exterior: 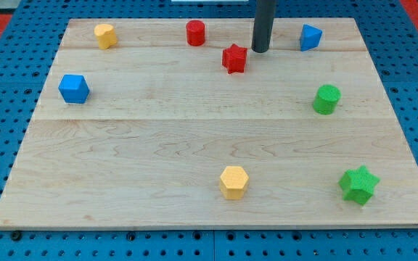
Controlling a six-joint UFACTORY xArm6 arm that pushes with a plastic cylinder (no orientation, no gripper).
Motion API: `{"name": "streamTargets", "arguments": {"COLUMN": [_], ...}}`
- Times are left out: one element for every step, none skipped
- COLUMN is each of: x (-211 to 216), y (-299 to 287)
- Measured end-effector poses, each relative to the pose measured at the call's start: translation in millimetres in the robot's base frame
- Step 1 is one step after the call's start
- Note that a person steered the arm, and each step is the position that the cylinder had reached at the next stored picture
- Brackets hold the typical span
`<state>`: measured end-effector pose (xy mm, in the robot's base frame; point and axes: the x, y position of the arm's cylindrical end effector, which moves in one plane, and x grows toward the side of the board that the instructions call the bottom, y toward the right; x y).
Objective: Push the red star to the bottom left
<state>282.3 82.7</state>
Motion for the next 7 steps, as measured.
{"name": "streamTargets", "arguments": {"x": [81, 76, 39, 37, 45, 74, 78], "y": [-55, -12, 23, -46, -107, -87, -114]}}
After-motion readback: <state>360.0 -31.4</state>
